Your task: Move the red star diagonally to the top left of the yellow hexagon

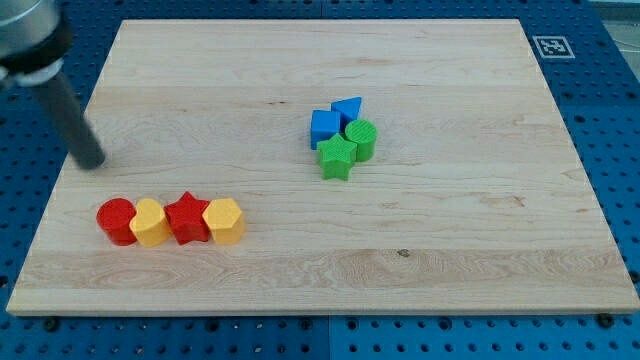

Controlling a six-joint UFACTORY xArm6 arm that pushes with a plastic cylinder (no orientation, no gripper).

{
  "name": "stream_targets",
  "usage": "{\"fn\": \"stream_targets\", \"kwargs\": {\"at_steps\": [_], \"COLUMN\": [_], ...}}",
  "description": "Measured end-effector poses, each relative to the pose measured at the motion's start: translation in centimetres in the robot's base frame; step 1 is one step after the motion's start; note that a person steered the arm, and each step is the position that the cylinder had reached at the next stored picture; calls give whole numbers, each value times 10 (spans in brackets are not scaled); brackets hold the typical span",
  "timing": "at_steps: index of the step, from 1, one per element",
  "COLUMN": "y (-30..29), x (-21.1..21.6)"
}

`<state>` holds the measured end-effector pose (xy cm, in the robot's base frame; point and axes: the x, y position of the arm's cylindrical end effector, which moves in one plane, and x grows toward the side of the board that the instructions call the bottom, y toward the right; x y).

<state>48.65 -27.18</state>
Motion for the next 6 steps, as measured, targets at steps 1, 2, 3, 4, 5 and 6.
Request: {"fn": "stream_targets", "kwargs": {"at_steps": [1,2,3,4,5,6], "y": [0,46,109,141,141,141], "x": [71,90,81,48,31,48]}}
